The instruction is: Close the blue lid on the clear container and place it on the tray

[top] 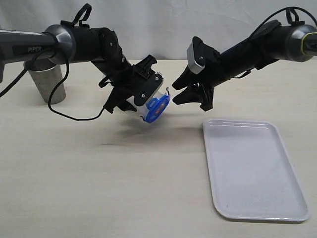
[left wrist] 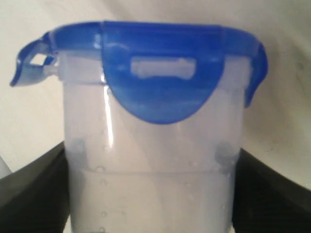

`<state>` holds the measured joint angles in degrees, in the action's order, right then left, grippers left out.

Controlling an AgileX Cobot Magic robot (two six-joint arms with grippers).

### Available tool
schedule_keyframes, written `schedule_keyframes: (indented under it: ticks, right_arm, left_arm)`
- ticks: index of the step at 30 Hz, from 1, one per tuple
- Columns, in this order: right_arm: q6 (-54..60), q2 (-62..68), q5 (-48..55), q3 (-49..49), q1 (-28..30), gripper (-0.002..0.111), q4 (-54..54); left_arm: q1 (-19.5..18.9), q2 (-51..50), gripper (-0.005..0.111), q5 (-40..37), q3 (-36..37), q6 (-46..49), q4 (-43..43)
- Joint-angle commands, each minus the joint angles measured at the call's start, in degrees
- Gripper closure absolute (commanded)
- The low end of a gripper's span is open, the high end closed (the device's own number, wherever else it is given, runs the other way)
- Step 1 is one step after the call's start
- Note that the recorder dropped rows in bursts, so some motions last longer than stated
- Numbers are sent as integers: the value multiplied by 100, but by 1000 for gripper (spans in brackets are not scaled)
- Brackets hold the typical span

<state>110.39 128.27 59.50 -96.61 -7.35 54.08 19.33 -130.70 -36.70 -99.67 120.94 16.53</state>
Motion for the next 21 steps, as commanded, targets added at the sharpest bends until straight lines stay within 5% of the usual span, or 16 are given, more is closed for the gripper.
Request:
schedule_keyframes:
  ticks: [1,21]
  right_arm:
    - [-34,-18,56,30,117,61,92]
    - [260,293,-108,32,-237,57,439]
  left_arm:
    - [1,82,107,20,-47,182,113]
    - [1,82,107,-146,-47,182,718]
